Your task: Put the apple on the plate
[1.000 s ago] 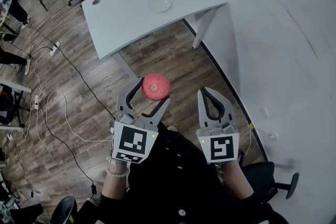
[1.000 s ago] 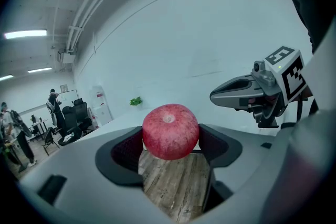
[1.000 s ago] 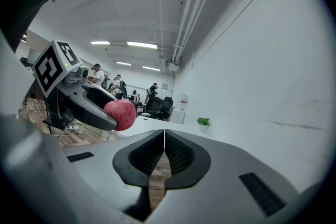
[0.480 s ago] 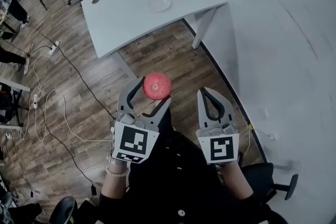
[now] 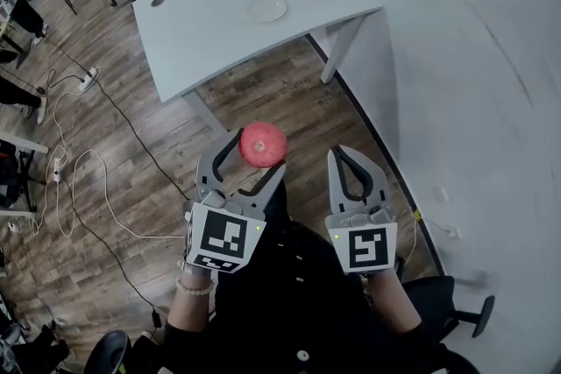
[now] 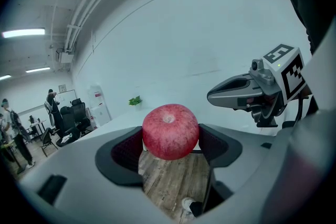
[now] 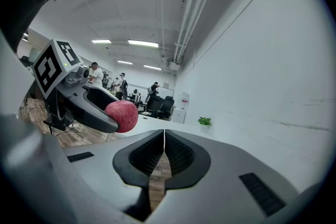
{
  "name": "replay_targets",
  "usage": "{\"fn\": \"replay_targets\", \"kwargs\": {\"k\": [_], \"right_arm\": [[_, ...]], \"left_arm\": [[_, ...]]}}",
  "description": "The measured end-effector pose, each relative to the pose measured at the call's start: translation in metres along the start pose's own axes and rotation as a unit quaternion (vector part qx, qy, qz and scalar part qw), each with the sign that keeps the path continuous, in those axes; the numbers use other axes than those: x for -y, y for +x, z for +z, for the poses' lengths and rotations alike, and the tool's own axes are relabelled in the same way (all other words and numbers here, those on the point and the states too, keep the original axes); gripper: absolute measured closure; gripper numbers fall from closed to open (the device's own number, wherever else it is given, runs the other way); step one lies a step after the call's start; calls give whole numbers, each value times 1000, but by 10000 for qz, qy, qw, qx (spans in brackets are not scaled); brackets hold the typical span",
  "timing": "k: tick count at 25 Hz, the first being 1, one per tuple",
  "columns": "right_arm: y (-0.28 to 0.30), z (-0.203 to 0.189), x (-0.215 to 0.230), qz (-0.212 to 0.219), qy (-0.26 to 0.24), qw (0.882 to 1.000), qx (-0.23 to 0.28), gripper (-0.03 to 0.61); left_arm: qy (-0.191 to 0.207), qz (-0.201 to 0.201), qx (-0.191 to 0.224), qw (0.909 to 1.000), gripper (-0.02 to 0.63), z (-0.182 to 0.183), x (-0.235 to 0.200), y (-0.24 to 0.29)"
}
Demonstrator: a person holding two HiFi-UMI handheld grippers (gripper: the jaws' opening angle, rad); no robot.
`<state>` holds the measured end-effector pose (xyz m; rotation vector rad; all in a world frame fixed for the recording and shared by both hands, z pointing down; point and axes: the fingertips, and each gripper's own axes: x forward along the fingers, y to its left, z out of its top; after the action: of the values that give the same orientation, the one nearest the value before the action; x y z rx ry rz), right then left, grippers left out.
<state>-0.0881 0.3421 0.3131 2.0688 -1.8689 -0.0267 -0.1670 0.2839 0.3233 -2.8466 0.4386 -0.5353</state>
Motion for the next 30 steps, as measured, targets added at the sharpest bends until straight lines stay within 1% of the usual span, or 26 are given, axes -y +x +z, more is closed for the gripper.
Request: {"fn": "replay_targets", "kwargs": {"k": [7,18,30], "right_arm": [[27,-1,19,-58,-20,9999,-81,535],[87,8,35,103,-31,9999,-102,535],[147,19,67,72,-62,9997,-205,535]], "left_arm": [[-53,-42,-41,10000,270,-1,-20,25],[-124,-19,-109,9999,270,-2,-64,66],[-197,-104,-104,9997,270,6,-113,119]]}}
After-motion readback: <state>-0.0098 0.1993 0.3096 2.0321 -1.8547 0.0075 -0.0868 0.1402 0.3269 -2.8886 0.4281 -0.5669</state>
